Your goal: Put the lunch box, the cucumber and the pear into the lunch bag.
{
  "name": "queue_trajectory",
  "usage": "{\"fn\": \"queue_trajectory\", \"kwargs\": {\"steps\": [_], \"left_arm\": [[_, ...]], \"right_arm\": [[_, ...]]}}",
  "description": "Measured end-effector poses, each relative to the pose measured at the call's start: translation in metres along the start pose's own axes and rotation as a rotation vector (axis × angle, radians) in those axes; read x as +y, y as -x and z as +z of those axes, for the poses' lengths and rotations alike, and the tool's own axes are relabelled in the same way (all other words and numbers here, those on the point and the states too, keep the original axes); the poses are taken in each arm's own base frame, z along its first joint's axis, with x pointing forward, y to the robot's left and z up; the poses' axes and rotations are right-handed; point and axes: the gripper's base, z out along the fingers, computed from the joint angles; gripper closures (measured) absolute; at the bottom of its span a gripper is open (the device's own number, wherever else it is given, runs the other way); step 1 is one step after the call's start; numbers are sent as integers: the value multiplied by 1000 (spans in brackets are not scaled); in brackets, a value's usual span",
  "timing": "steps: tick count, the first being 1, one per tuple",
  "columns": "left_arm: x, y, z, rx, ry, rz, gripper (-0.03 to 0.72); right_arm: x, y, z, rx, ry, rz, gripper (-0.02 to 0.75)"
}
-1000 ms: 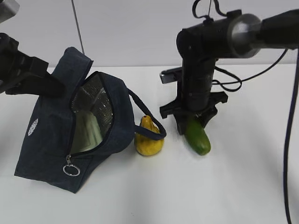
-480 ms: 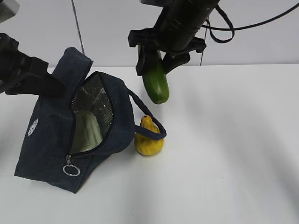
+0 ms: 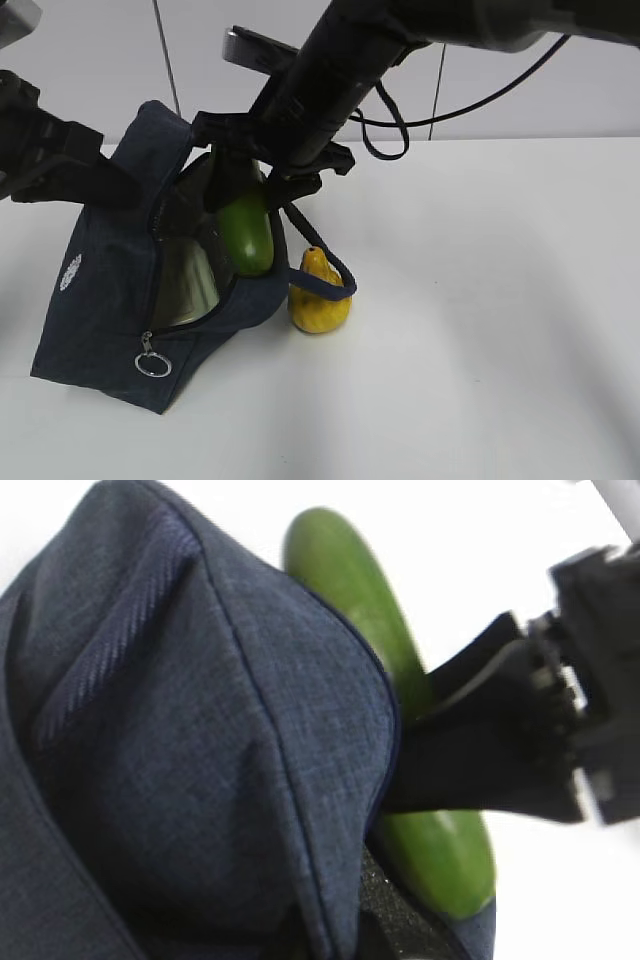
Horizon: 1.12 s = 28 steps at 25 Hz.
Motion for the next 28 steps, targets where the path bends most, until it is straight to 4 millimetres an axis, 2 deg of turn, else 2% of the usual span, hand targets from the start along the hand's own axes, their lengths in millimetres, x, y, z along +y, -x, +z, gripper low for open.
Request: {"fn": "queue_trajectory", "kwargs": {"steps": [3,8,9,13,19,25,28], "left_arm": [[0,0,0,0,0,0,666],[0,0,0,-3,2,0,666],[0,0,0,-3,2,0,666],[0,0,0,-3,1,-1,666],[0,0,0,-4,0,-2,666],[0,0,0,-4,0,-2,666],[0,0,0,-4,0,-2,666]], "right_arm": [[8,-1,11,-8,18,-17,339],[23,-4,16,-20,44,-59,339],[25,-4,16,-22,48,-67,321],[24,-4,18,-21,50,-63,340],[20,-6,36,8,75,-77,338],[21,-8,41,27,96,-124,235],[20,-7,38,25,68,-159,227]]}}
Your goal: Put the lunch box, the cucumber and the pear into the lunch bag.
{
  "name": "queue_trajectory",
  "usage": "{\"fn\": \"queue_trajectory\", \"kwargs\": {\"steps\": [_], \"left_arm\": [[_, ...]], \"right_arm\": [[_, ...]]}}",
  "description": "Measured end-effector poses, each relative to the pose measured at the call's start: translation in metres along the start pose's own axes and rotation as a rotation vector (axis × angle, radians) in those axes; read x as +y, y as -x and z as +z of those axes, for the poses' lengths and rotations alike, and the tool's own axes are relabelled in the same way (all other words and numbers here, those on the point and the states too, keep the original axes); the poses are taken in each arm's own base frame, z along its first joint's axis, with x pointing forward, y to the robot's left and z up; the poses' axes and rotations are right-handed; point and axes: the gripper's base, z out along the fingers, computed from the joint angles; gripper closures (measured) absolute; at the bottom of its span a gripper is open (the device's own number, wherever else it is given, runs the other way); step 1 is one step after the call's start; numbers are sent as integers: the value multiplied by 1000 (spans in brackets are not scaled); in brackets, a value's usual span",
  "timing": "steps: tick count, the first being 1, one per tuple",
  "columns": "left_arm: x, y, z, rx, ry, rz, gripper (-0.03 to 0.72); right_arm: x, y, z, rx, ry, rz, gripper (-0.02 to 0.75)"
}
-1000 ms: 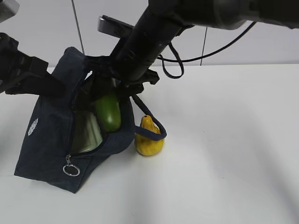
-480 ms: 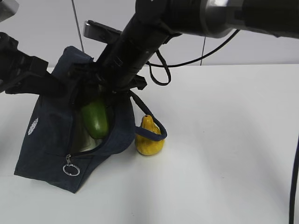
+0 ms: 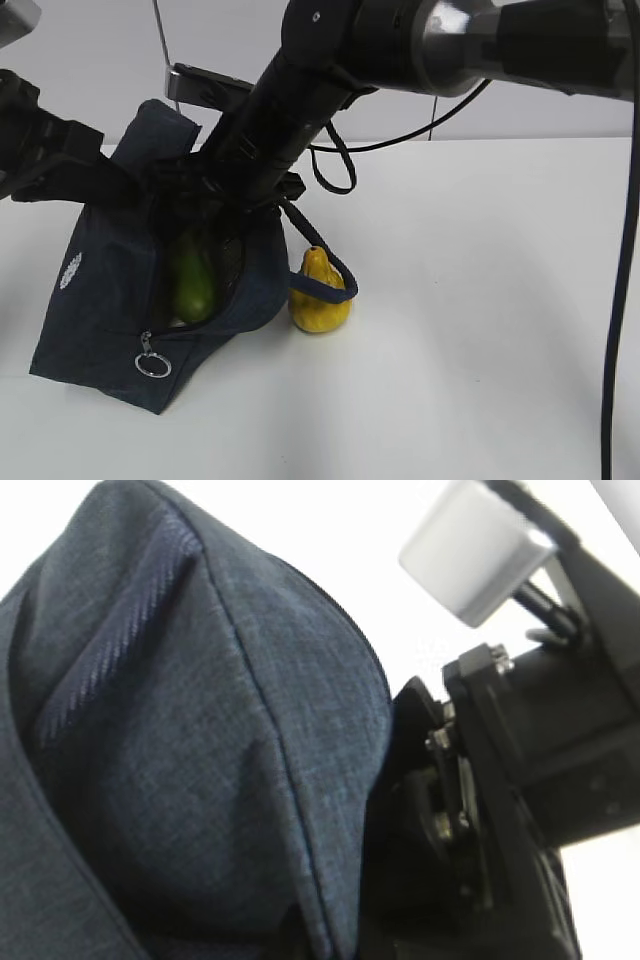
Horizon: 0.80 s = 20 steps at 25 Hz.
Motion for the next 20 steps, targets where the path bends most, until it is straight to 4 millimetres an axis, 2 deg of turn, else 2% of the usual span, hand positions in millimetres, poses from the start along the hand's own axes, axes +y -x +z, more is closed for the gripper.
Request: {"fn": "queue_trajectory", "kwargs": {"steps": [6,10,15,20], "left_arm": [[0,0,0,-1,1,0,666],[0,0,0,-1,1,1,666],[0,0,0,1,3,3,666],[0,0,0,1,5,5,666]], "right_arm": [[7,8,-21,-17,-53,-81,226],[2,12,-34,15,-186,-150,225],[-16,17,-57,37,-335,-137,225],[-35,14,-67,92,-442,-103,236]]}}
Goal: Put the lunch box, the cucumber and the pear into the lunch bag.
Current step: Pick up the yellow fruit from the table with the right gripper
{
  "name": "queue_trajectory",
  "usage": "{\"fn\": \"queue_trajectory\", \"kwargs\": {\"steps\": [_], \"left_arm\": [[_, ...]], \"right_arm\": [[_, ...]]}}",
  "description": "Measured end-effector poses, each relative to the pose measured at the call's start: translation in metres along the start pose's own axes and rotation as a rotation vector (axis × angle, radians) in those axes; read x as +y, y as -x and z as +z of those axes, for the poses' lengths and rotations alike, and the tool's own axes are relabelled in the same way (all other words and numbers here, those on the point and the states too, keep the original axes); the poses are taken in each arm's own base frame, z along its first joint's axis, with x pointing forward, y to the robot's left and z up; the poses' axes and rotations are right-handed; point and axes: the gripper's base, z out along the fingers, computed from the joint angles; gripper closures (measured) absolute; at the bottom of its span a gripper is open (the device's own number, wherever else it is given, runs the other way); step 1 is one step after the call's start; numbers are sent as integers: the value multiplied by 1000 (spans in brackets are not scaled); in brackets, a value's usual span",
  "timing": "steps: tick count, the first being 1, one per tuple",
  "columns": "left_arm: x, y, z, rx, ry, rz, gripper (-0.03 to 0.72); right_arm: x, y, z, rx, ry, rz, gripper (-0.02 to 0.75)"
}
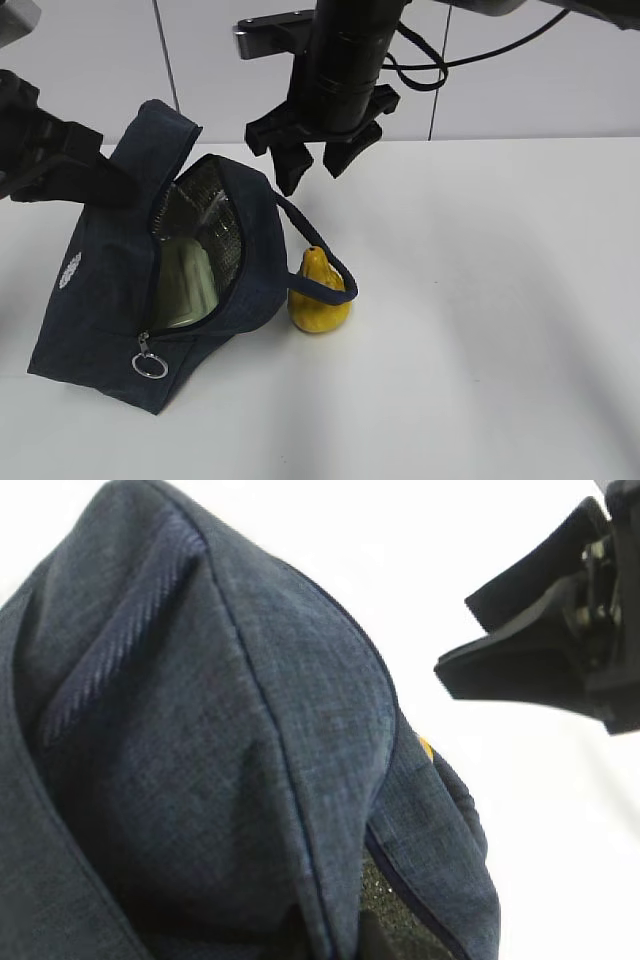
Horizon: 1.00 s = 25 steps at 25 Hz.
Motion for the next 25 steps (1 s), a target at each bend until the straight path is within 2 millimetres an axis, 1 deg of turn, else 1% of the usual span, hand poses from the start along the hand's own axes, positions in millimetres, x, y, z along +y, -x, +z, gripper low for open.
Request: {"fn": "queue_trajectory", "kwargs": {"steps": [5,9,14,19,21,25], "left_arm": [[0,0,0,0,1,1,666],[0,0,0,0,1,1,666],[0,0,0,1,1,2,666],[0,0,0,1,1,2,666],[0,0,0,0,2,2,666],[0,0,0,-1,2,2,666]], "right_arm": [[-4,-1,0,10,-29,3,284],[-7,-2,1,17,-61,-7,290],[-8,-8,13,60,-64,-5,293],[-6,-11,34,107,-30,11,294],[-5,-13,40,125,-23,15,294],[-3,-14,42,128,8,28,294]]}}
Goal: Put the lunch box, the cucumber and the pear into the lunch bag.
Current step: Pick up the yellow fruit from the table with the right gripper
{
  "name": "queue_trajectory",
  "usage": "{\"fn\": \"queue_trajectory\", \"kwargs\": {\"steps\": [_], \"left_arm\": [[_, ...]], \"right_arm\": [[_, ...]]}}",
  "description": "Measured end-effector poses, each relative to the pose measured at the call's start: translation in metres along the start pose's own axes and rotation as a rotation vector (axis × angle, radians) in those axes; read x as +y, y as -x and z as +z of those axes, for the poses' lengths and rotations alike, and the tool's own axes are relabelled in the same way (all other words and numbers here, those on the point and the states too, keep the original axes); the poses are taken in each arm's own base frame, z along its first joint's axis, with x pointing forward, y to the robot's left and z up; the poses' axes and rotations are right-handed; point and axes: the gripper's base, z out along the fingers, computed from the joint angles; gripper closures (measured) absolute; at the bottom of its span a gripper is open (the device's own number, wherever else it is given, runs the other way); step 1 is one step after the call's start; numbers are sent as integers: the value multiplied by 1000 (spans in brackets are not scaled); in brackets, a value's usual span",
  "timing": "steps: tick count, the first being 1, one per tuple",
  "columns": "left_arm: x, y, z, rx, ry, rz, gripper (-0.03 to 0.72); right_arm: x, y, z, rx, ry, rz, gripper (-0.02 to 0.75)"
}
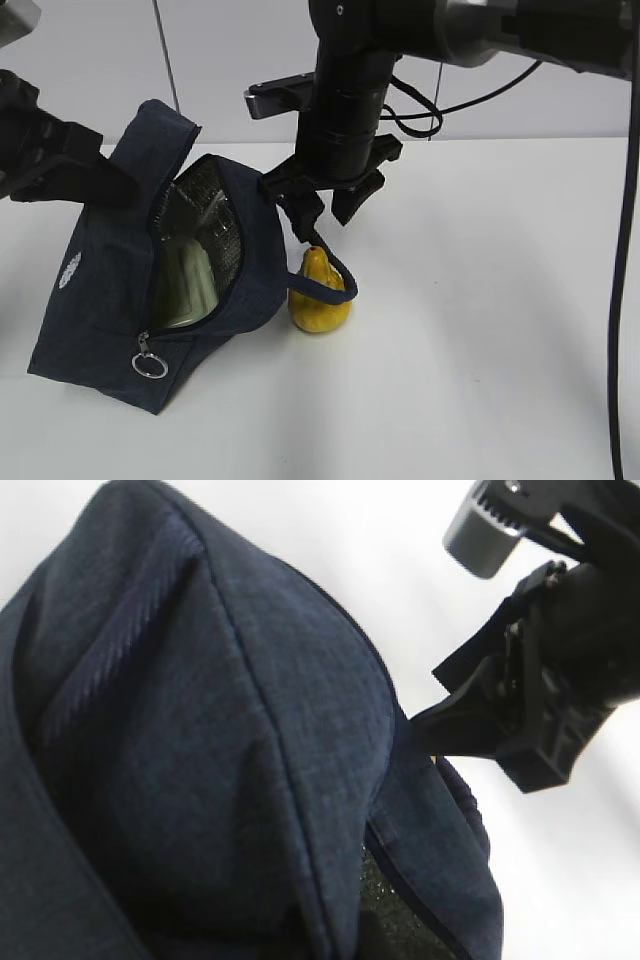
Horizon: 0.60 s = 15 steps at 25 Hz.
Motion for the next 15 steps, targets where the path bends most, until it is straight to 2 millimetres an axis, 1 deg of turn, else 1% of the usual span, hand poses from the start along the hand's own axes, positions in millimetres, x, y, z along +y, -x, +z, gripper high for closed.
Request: {"fn": "queue_trajectory", "kwargs": {"steps": [5,7,10,15], "left_arm": [[0,0,0,-1,0,0,666],[0,0,0,-1,0,0,666],[0,0,0,-1,1,0,666],[0,0,0,-1,1,0,666]], "right_arm": [[4,0,1,2,29,6,294],[7,-3,5,17,30,1,294],[10,-11,17,67,31,-3,294],[11,-14,18,78,30,-10,295]]}}
